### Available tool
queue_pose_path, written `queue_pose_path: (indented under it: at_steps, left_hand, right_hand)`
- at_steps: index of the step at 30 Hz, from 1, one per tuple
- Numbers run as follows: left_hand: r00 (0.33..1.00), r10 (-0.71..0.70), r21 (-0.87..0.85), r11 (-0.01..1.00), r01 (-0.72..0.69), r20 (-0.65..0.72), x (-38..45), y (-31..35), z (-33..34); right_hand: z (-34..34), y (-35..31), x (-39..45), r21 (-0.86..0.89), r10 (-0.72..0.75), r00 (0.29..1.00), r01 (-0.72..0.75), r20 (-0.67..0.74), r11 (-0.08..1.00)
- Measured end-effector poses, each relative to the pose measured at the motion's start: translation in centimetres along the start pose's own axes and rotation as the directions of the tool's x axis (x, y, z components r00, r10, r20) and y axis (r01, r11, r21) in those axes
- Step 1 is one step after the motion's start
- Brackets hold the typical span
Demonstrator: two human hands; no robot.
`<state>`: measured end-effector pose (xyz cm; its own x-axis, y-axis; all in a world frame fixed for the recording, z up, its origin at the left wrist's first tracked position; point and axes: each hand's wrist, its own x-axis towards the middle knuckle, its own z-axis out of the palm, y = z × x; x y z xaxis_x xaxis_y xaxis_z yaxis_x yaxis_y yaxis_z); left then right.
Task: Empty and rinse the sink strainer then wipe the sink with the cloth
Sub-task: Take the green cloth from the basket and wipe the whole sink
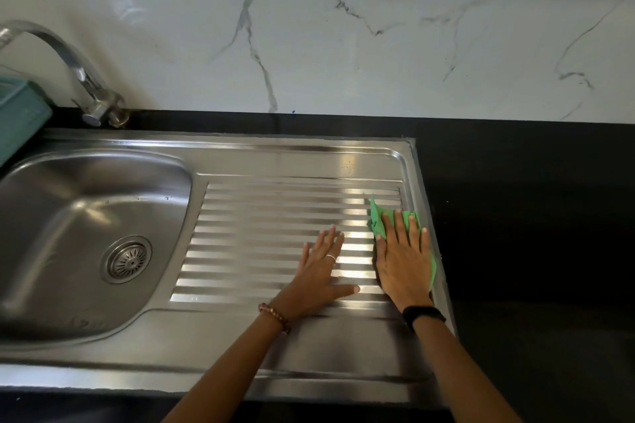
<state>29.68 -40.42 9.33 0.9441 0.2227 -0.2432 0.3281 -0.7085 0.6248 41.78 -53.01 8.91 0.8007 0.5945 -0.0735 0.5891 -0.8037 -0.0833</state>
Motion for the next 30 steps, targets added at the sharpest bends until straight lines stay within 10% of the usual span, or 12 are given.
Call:
queue_pose_path:
  at_steps: [9, 21, 30]
  left_hand:
    - [0.916, -0.319, 0.039, 0.941, 0.337, -0.243, -7.7, -11.1, -5.3]
    - [0.915, -0.382, 0.074, 0.916, 0.393, -0.132, -11.4, -14.7, -6.8]
    - [0.918, -0.381, 0.084, 0.917, 0.391, -0.111, -11.4, -14.5, -6.7]
  right_hand:
    - [-0.3, -5.2, 4.3, 0.199, 0.157, 0.984, -0.139, -0.082, 0.97]
    - [1.2, -24.7, 5.0, 0.207, -0.326, 0.945, 0.318, 0.002, 0.925]
    - [1.7, -30.4, 5.8, 0.189, -0.679, 0.731, 0.659, 0.067, 0.728]
